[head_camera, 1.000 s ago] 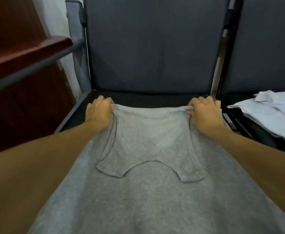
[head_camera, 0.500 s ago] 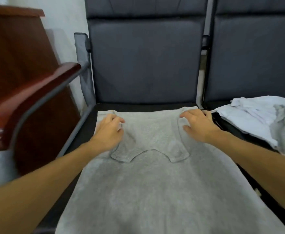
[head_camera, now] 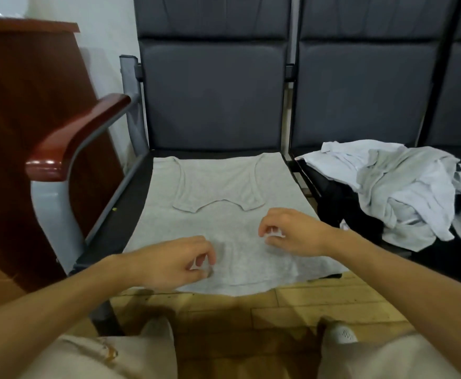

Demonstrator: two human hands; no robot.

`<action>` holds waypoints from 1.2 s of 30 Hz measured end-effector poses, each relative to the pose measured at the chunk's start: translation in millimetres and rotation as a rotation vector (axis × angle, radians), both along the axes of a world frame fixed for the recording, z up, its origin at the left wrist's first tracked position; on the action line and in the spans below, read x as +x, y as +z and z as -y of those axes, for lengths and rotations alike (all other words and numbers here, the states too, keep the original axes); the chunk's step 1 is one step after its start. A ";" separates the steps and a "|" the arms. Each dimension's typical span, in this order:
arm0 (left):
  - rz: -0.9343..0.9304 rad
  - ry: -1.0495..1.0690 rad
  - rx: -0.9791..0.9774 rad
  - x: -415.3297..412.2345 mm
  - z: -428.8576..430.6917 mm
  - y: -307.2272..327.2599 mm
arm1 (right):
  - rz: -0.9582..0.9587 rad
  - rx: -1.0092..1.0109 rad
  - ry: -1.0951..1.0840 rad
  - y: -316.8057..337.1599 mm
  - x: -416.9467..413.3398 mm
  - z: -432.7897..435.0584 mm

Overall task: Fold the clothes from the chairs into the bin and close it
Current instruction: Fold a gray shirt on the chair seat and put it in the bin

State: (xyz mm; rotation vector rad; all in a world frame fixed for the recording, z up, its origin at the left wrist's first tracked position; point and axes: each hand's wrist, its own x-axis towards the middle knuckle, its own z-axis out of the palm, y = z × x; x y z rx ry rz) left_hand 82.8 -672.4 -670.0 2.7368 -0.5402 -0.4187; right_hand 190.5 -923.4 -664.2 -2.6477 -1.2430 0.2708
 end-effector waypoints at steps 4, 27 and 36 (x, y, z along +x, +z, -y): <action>0.077 -0.068 0.116 -3.3 13.7 -3.3 | -0.053 0.015 0.024 4.9 -9.5 2.9; -0.141 0.224 -0.218 53.0 10.6 -23.8 | -0.118 -0.250 0.151 -12.1 -2.2 -10.5; -0.107 0.278 -0.205 58.4 11.7 -25.0 | -0.356 0.111 -0.295 -9.1 24.8 3.3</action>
